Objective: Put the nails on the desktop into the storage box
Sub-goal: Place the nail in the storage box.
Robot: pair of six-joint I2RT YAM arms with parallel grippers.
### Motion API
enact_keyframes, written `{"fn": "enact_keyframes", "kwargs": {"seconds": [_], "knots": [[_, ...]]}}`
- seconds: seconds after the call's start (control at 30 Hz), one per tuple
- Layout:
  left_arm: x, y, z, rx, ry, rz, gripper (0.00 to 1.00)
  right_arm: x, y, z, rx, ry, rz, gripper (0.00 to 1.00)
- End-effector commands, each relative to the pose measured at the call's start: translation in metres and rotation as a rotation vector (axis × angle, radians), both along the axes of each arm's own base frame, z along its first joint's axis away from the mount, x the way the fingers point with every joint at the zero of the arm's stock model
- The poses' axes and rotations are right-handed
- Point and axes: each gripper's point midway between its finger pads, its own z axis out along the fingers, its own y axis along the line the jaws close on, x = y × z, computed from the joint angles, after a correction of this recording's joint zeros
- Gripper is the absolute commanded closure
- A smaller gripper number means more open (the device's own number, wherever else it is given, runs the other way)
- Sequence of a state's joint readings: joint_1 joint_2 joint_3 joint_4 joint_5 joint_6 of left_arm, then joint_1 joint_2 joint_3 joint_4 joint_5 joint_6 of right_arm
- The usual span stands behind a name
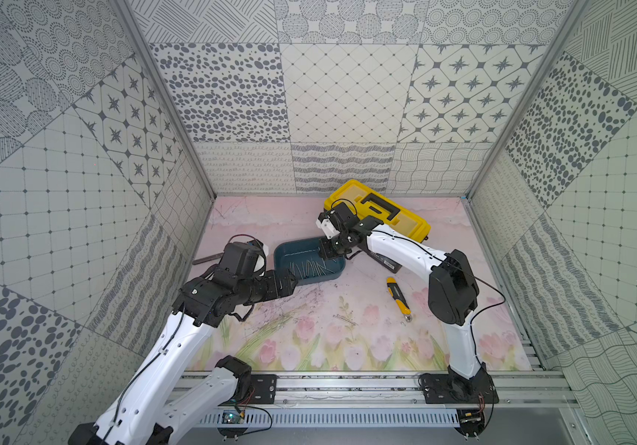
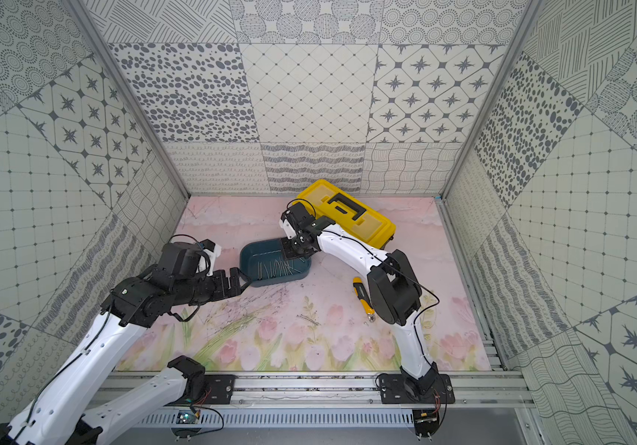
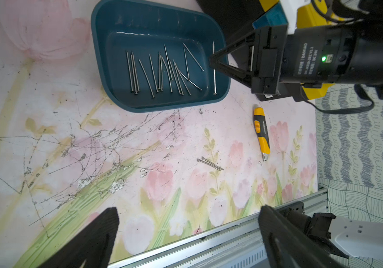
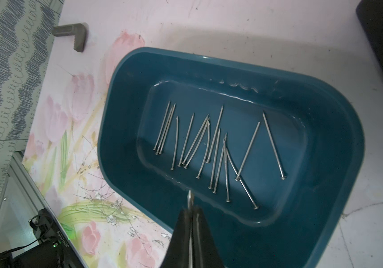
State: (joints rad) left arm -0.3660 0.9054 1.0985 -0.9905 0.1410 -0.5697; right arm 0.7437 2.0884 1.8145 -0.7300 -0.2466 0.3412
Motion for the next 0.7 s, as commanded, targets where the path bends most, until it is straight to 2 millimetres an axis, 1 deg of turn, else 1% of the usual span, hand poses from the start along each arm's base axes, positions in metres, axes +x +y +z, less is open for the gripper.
{"fn": "enact_keyframes", "kwargs": {"seconds": [0.0, 0.2, 0.4, 0.67], "knots": [[-0.014, 0.011, -0.010, 0.088, 0.040, -0.040, 0.00, 0.011, 0.004, -0.002, -0.010, -0.029, 0.006, 1.00], [-0.018, 0.012, -0.017, 0.104, 0.063, -0.063, 0.01, 0.015, 0.007, -0.017, -0.026, -0.012, -0.002, 1.00], [-0.022, 0.012, -0.026, 0.113, 0.085, -0.075, 0.01, 0.013, 0.006, -0.035, -0.044, 0.024, -0.012, 1.00], [-0.020, 0.008, -0.029, 0.104, 0.094, -0.091, 0.00, 0.013, 0.005, -0.047, -0.065, 0.041, -0.023, 1.00]]}}
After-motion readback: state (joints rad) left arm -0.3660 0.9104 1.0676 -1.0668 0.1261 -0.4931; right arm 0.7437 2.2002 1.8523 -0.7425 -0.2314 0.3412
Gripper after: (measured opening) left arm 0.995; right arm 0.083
